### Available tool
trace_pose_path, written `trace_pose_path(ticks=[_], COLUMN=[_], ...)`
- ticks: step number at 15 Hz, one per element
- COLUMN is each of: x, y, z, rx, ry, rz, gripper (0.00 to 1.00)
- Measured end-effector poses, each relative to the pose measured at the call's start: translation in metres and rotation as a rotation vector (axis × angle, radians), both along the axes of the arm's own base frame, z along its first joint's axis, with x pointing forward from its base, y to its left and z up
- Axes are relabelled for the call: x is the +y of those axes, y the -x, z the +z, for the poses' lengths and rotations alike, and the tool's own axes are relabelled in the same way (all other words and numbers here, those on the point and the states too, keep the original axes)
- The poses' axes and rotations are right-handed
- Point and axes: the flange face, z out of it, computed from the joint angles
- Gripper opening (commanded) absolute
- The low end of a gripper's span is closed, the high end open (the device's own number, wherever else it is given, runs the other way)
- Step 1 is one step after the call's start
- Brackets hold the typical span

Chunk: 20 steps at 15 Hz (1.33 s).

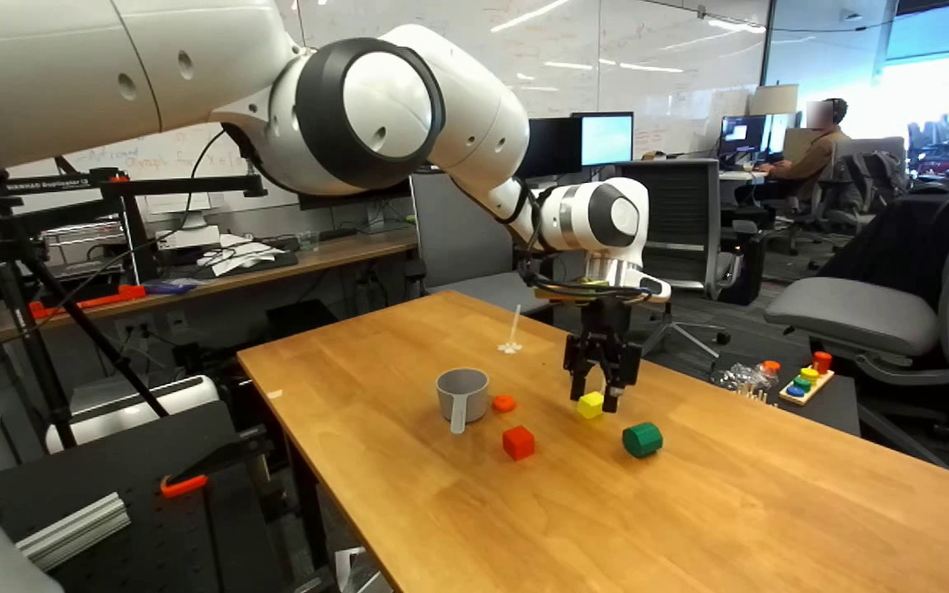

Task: Put the three blocks in the gray cup

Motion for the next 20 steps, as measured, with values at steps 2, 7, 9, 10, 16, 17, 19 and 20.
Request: trace_pose_path(ticks=[2,7,9,10,16,17,19,20], x=[0.004,0.014,0.017,0.019,0.006,0.002,-0.009,-0.014], y=[0.004,0.001,-0.002,-0.003,-0.008,-0.009,-0.010,-0.010], z=[0.002,0.022,0.028,0.032,0.042,0.042,0.041,0.040], rx=[0.045,0.075,0.076,0.077,0.073,0.073,0.069,0.069], ry=[-0.064,-0.182,-0.231,-0.264,-0.339,-0.333,-0.309,-0.296], rz=[-0.019,-0.016,0.011,0.028,0.111,0.113,0.112,0.113], gripper=[0.34,0.69,0.84,0.91,1.00,1.00,1.00,1.00])
